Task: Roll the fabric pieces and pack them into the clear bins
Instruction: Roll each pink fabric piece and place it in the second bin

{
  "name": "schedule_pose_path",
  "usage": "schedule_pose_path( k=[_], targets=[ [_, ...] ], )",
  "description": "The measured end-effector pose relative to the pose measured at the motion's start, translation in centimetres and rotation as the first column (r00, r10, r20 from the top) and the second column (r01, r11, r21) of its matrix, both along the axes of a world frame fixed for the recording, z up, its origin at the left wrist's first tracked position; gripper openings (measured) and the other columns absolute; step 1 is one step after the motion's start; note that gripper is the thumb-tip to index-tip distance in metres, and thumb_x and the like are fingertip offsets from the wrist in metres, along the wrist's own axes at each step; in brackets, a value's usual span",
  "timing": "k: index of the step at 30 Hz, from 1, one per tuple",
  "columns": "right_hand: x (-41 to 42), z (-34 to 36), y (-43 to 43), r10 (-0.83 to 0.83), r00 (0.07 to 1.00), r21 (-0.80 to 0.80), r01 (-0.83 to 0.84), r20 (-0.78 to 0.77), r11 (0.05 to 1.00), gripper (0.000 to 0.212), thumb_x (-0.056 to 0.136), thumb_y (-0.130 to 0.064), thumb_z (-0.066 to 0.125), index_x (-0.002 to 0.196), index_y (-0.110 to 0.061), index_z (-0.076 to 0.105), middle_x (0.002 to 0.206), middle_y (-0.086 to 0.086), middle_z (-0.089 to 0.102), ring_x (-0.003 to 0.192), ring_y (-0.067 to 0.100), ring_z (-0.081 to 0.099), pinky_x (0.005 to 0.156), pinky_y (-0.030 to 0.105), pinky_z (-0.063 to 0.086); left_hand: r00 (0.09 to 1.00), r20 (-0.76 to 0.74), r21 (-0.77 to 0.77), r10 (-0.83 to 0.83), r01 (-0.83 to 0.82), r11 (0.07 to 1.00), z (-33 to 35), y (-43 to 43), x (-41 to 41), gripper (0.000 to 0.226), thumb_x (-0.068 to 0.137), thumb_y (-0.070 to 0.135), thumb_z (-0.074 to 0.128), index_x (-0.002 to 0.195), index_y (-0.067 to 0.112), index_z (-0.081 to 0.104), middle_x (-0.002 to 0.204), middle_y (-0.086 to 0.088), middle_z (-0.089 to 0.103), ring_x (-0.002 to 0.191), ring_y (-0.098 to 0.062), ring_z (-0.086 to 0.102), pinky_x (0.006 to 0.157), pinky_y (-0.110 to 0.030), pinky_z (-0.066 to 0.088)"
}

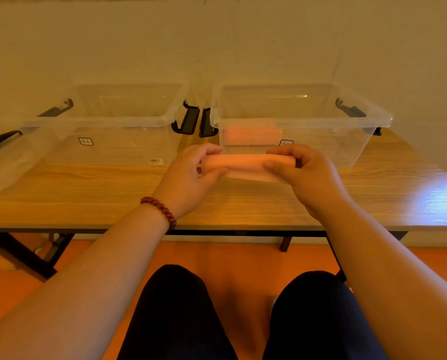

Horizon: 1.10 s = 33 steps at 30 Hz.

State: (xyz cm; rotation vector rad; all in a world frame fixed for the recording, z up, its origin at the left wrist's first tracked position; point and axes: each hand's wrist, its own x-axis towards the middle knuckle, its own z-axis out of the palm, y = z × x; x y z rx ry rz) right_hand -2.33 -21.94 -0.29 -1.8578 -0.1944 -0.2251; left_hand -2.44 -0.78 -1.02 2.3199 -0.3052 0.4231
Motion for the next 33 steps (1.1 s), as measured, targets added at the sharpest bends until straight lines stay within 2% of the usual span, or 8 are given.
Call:
schedule_pose_path(
  k=[5, 8, 13, 16, 21, 25, 29, 33],
  targets=[
    [1.1, 1.3, 0.0, -0.026, 1.0, 0.034, 0.026, 0.013, 0.999, 0.014, 0.085, -0.024, 0.072, 0.089, -0.038, 0.068, 0.097, -0.015, 0.067, 0.088, 0.001, 0.06, 0.071, 0.017, 0.049, 1.0, 0.015, -0.039, -0.001, 0.002, 0.999, 1.8, 0.0, 1.4, 0.04, 0.09, 0.029, 0.061, 0.129, 0.028, 0.051, 0.115, 0.02, 0.041, 0.089, 0.017, 0.041, 0.067, 0.005, 0.035],
    [2.1, 2.2, 0.0, -0.052, 0.998, 0.055, 0.05, 0.035, 0.997, 0.013, 0.085, -0.024, 0.072, 0.089, -0.036, 0.069, 0.096, -0.016, 0.067, 0.085, -0.001, 0.06, 0.07, 0.015, 0.049, 0.999, 0.031, -0.043, -0.018, 0.019, 0.999, 3.0, 0.0, 2.3, 0.04, 0.091, 0.028, 0.061, 0.13, 0.026, 0.051, 0.117, 0.018, 0.043, 0.097, 0.007, 0.046, 0.071, 0.0, 0.037],
    [4.2, 4.2, -0.2, -0.083, 0.994, 0.058, 0.079, 0.076, 0.995, 0.015, 0.085, -0.023, 0.073, 0.086, -0.036, 0.068, 0.09, -0.011, 0.068, 0.081, 0.004, 0.061, 0.072, 0.026, 0.052, 0.996, 0.078, -0.052, -0.032, 0.036, 0.998, 5.3, 0.1, 4.2, 0.039, 0.092, 0.022, 0.06, 0.13, 0.021, 0.052, 0.117, 0.015, 0.045, 0.108, -0.002, 0.047, 0.084, -0.003, 0.04],
    [5.5, 5.7, -0.2, -0.083, 0.991, 0.042, 0.079, 0.105, 0.996, 0.015, 0.086, -0.023, 0.072, 0.084, -0.037, 0.067, 0.09, -0.008, 0.068, 0.077, 0.006, 0.059, 0.061, 0.017, 0.052, 0.996, 0.087, -0.023, -0.015, 0.017, 1.0, 6.5, 0.2, 5.7, 0.041, 0.093, 0.022, 0.06, 0.133, 0.022, 0.05, 0.116, 0.017, 0.042, 0.108, -0.001, 0.043, 0.082, -0.002, 0.037],
    [8.1, 7.2, 0.1, -0.056, 0.994, -0.012, 0.058, 0.09, 0.998, 0.009, 0.088, -0.027, 0.07, 0.089, -0.036, 0.068, 0.09, -0.01, 0.068, 0.082, 0.007, 0.062, 0.079, 0.033, 0.054, 0.993, 0.12, 0.068, 0.011, -0.019, 0.997, 8.1, 0.5, 8.3, 0.038, 0.091, 0.024, 0.062, 0.129, 0.023, 0.054, 0.113, 0.015, 0.043, 0.102, -0.001, 0.043, 0.074, -0.001, 0.034],
    [9.6, 8.1, 0.2, 0.015, 0.997, -0.063, -0.011, 0.074, 0.998, 0.017, 0.089, -0.024, 0.068, 0.101, -0.036, 0.065, 0.097, -0.02, 0.061, 0.083, 0.002, 0.059, 0.077, 0.025, 0.051, 0.993, 0.113, 0.09, 0.032, -0.042, 0.995, 8.6, 0.9, 10.0, 0.034, 0.093, 0.028, 0.058, 0.126, 0.024, 0.057, 0.109, 0.017, 0.048, 0.098, -0.001, 0.045, 0.074, -0.004, 0.032],
    [11.1, 8.8, 0.4, 0.037, 0.998, -0.144, -0.029, 0.053, 0.989, 0.025, 0.084, -0.023, 0.074, 0.102, -0.039, 0.067, 0.103, -0.012, 0.062, 0.093, 0.017, 0.061, 0.086, 0.039, 0.053, 0.995, 0.087, 0.083, 0.046, -0.053, 0.995, 8.7, 1.3, 11.4, 0.034, 0.094, 0.03, 0.057, 0.127, 0.025, 0.057, 0.106, 0.018, 0.051, 0.09, 0.002, 0.046, 0.069, -0.003, 0.032],
    [12.6, 9.3, 0.6, 0.037, 0.998, -0.156, -0.03, 0.041, 0.987, 0.027, 0.085, -0.02, 0.073, 0.105, -0.036, 0.067, 0.097, -0.012, 0.064, 0.085, 0.014, 0.068, 0.089, 0.044, 0.055, 0.996, 0.065, 0.071, 0.057, -0.062, 0.996, 8.9, 1.5, 12.9, 0.034, 0.093, 0.032, 0.057, 0.127, 0.026, 0.056, 0.104, 0.018, 0.05, 0.081, 0.009, 0.046, 0.065, -0.004, 0.034]
  ],
)
